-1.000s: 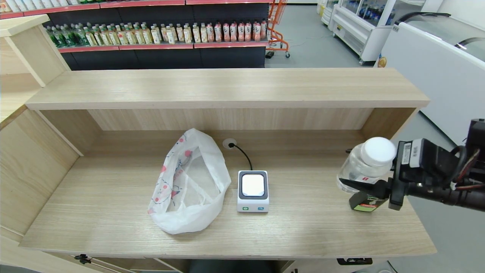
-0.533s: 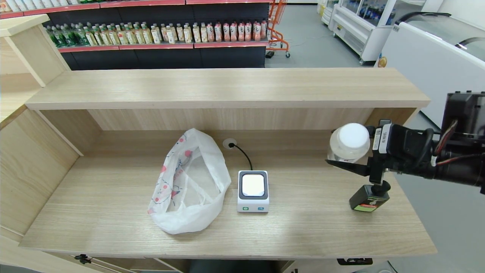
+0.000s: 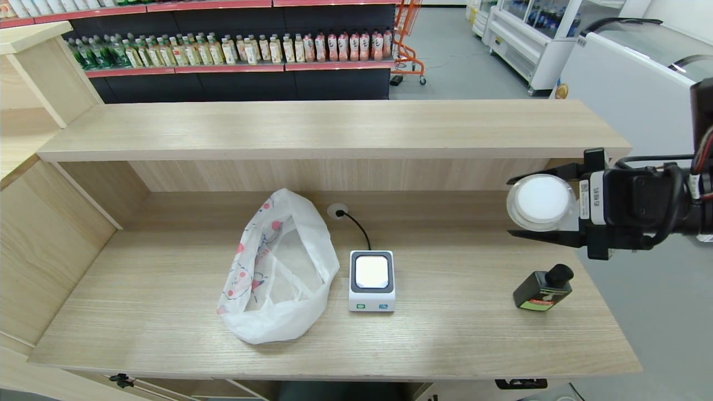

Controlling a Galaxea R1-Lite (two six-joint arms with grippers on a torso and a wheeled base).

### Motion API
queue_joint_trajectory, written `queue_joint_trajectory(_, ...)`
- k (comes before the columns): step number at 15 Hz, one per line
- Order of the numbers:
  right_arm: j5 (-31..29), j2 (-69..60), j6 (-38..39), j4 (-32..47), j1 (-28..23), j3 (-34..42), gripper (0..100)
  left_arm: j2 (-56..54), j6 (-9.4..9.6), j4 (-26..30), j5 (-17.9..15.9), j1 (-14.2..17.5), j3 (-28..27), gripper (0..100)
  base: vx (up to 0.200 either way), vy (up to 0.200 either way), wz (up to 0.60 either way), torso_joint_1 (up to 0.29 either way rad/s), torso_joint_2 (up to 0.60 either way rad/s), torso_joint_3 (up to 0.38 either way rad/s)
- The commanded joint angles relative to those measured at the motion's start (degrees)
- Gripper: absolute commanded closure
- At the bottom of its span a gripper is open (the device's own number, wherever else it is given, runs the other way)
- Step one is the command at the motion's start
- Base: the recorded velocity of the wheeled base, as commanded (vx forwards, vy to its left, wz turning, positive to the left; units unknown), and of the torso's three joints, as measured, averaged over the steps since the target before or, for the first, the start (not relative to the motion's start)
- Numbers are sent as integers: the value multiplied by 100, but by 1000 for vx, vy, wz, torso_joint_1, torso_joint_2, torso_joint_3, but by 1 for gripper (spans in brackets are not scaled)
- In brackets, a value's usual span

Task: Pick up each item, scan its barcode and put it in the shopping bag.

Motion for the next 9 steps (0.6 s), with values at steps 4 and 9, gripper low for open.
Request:
queue_joint_trajectory(4,-13,375,-412,-33,8,-4,100,1,-7,-2,-7,0,0,0,0,100,0,1,2,1)
queue_joint_trajectory(9,31,770,-834,-51,184,13,100,1,-7,-2,-7,0,0,0,0,200,0,5,5,4)
